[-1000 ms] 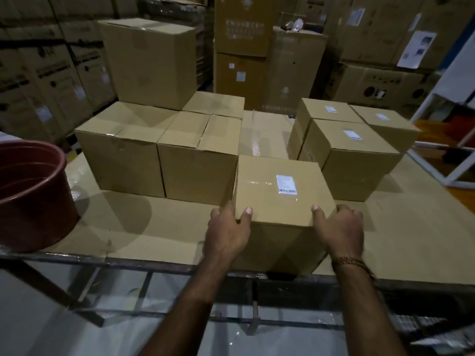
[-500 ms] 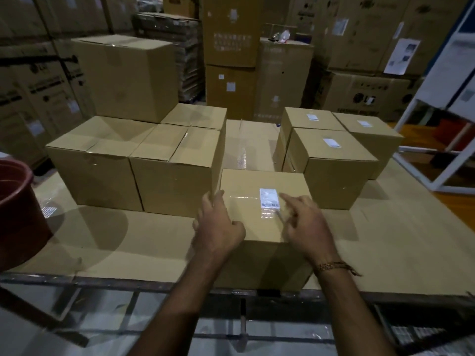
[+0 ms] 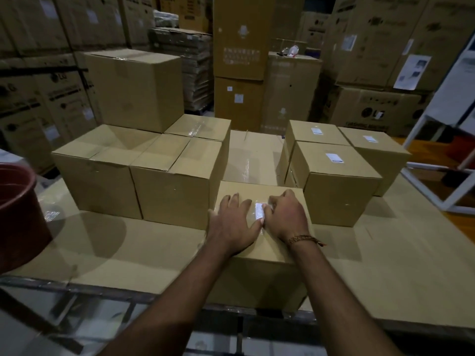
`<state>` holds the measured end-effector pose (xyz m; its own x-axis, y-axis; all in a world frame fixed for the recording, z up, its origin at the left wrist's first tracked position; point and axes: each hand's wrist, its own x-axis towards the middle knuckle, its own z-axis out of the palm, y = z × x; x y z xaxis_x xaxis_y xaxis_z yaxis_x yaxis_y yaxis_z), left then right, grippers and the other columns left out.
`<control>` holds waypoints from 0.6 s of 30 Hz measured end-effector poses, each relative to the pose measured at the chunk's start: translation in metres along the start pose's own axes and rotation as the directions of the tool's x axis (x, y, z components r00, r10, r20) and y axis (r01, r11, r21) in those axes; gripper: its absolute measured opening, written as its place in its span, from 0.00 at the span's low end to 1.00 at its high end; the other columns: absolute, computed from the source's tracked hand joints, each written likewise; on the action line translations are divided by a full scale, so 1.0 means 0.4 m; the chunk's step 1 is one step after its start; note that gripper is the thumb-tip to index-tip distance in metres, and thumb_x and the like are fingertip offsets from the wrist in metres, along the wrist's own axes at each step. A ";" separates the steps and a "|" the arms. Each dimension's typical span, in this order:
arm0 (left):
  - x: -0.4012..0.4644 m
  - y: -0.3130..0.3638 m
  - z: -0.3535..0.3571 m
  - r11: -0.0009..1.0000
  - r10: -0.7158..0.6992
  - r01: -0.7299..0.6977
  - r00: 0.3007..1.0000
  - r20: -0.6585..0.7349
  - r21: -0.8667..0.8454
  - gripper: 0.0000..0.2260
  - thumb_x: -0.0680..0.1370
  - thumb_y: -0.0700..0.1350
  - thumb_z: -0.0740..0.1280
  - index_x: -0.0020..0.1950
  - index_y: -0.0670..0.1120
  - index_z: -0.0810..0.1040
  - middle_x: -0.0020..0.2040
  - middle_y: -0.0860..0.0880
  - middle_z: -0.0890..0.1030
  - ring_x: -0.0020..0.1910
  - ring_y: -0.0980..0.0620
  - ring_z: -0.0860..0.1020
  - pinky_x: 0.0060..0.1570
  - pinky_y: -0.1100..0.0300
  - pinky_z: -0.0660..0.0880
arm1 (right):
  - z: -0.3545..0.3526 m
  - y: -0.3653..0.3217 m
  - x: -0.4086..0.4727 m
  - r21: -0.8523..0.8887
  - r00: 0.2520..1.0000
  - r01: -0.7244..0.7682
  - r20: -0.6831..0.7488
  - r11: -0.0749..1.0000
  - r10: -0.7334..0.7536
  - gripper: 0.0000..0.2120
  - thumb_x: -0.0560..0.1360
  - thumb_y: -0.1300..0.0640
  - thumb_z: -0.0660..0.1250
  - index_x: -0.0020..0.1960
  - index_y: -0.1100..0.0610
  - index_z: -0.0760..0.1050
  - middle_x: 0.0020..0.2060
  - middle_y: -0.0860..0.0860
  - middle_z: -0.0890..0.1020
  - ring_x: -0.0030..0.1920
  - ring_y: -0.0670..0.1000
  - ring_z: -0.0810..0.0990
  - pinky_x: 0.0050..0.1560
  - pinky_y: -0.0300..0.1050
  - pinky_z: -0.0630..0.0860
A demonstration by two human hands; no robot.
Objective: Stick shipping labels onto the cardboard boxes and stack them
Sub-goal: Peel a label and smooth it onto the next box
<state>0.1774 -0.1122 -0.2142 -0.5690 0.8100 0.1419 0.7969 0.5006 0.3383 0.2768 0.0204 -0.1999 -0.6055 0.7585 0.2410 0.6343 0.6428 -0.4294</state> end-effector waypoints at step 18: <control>-0.003 -0.005 0.010 0.998 0.010 -0.010 1.000 0.007 0.058 0.34 0.81 0.71 0.51 0.84 0.57 0.58 0.86 0.49 0.54 0.85 0.44 0.52 0.74 0.31 0.60 | 0.033 0.032 -0.007 0.137 0.990 0.029 -0.143 0.990 -0.010 0.13 0.79 0.48 0.73 0.59 0.52 0.86 0.49 0.46 0.77 0.47 0.47 0.79 0.42 0.37 0.72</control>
<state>0.1774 -0.1126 -0.2187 -0.5596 0.8170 0.1389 0.8131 0.5089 0.2827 0.2801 0.0251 -0.2175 -0.5368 0.7598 0.3668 0.5447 0.6441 -0.5370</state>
